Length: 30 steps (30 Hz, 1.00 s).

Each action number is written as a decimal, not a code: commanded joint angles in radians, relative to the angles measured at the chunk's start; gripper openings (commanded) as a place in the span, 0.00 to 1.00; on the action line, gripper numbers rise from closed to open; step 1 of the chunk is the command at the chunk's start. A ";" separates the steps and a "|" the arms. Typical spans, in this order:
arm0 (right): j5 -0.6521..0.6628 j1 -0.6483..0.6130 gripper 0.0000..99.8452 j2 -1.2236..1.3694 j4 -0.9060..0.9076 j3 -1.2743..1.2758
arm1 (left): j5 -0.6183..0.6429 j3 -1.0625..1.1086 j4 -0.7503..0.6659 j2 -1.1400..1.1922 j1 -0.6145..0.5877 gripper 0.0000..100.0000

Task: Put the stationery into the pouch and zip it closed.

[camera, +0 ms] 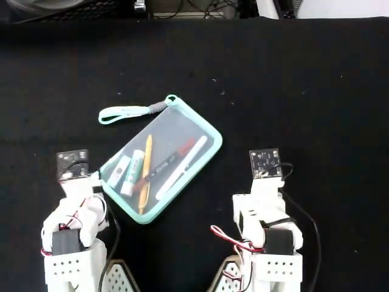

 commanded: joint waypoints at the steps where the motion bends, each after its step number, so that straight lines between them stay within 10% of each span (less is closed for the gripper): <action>1: -0.008 0.008 0.01 -0.031 0.005 -0.005 | 0.117 0.016 -0.014 -0.002 0.012 0.03; 30: -0.005 0.008 0.01 -0.031 0.005 -0.005 | 0.002 0.016 0.032 -0.009 0.005 0.03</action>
